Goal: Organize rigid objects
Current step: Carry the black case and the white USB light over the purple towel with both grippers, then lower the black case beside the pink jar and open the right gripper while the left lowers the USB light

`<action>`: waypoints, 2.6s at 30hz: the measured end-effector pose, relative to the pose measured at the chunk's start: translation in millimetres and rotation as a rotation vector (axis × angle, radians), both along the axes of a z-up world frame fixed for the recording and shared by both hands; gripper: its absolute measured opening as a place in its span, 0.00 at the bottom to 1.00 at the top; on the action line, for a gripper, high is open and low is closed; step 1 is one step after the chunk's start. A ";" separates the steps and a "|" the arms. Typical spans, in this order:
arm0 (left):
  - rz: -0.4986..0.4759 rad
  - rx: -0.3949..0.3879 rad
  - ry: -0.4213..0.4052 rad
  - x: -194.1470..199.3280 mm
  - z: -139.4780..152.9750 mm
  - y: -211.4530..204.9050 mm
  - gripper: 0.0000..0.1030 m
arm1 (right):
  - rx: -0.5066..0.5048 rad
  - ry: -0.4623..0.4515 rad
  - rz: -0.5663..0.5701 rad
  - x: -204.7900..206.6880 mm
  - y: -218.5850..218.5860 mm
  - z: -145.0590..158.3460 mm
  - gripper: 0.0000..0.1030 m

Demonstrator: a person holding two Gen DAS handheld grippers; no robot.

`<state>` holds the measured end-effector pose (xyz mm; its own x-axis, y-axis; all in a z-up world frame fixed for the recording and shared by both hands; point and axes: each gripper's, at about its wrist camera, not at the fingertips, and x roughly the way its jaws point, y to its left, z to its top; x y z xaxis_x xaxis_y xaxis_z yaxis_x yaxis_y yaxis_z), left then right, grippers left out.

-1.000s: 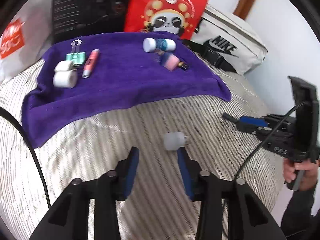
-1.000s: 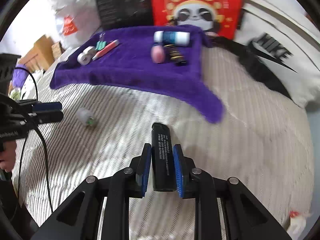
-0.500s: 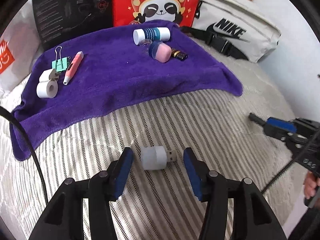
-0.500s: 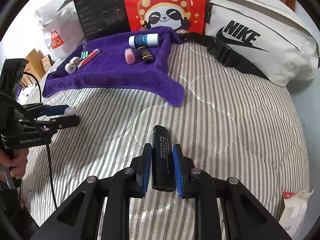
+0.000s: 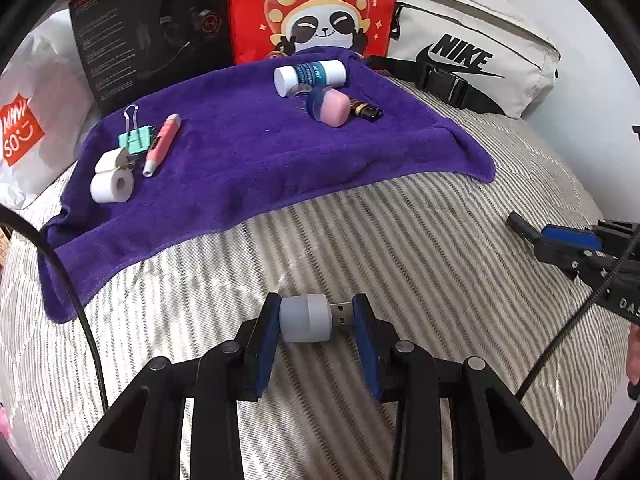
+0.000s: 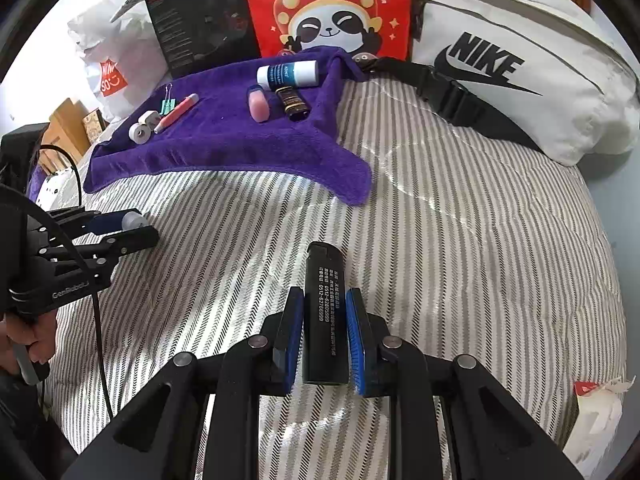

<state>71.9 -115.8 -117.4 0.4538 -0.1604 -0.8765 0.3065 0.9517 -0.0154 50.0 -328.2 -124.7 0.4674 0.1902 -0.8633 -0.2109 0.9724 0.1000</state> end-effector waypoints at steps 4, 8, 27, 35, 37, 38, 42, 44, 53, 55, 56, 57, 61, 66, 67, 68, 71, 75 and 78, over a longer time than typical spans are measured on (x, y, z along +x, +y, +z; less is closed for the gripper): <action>-0.012 0.008 -0.007 -1.6 -0.6 4.0 0.34 | -0.011 0.015 0.000 3.2 2.5 -5.7 0.21; -0.021 0.019 -0.018 -1.9 -0.8 1.8 0.34 | -0.021 0.033 0.001 5.8 4.3 -11.7 0.21; 0.051 -0.199 -0.007 0.5 25.2 70.3 0.33 | 0.014 -0.025 0.078 10.8 34.3 23.5 0.21; 0.090 -0.211 -0.061 25.1 52.0 105.1 0.33 | 0.063 -0.108 0.149 42.2 73.0 61.3 0.21; 0.091 -0.199 -0.080 36.5 59.5 107.8 0.33 | 0.076 -0.127 0.165 53.6 80.2 70.2 0.21; 0.091 -0.197 -0.087 40.9 63.0 109.3 0.33 | 0.085 -0.138 0.171 62.8 84.2 75.6 0.21; 0.095 -0.186 -0.120 62.7 77.1 114.8 0.33 | 0.083 -0.154 0.170 92.9 94.1 86.0 0.21; 0.093 -0.179 -0.133 74.2 82.8 116.7 0.33 | 0.097 -0.160 0.160 110.6 96.2 90.4 0.21; 0.067 -0.149 -0.165 120.3 97.7 116.3 0.33 | 0.108 -0.208 0.141 161.0 108.7 107.0 0.21; 0.057 -0.147 -0.169 128.0 97.5 114.7 0.33 | 0.124 -0.208 0.139 168.8 109.8 105.7 0.21; 0.053 -0.147 -0.170 130.2 96.7 114.5 0.33 | 0.122 -0.203 0.139 171.6 110.7 104.1 0.21; 0.052 -0.147 -0.171 133.5 94.8 113.8 0.33 | 0.113 -0.194 0.141 174.2 112.1 101.9 0.21; 0.029 -0.137 -0.152 139.2 86.2 111.1 0.33 | 0.105 -0.147 0.185 177.0 114.7 89.0 0.21; 0.037 -0.143 -0.119 145.1 75.1 119.2 0.33 | 0.096 -0.085 0.218 182.1 113.7 68.8 0.21; 0.040 -0.150 -0.113 146.6 73.3 121.8 0.33 | 0.103 -0.067 0.222 184.3 114.1 63.2 0.21; 0.043 -0.155 -0.106 148.6 71.4 124.2 0.33 | 0.106 -0.052 0.229 185.5 115.0 59.4 0.21; 0.056 -0.154 -0.094 152.8 66.0 129.6 0.33 | 0.097 -0.013 0.252 188.4 120.9 45.4 0.21; 0.066 -0.156 -0.078 157.2 59.9 133.4 0.33 | 0.090 0.022 0.282 189.2 130.9 32.8 0.21; 0.064 -0.154 -0.072 157.5 57.8 132.8 0.33 | 0.079 0.043 0.308 187.7 139.3 25.1 0.21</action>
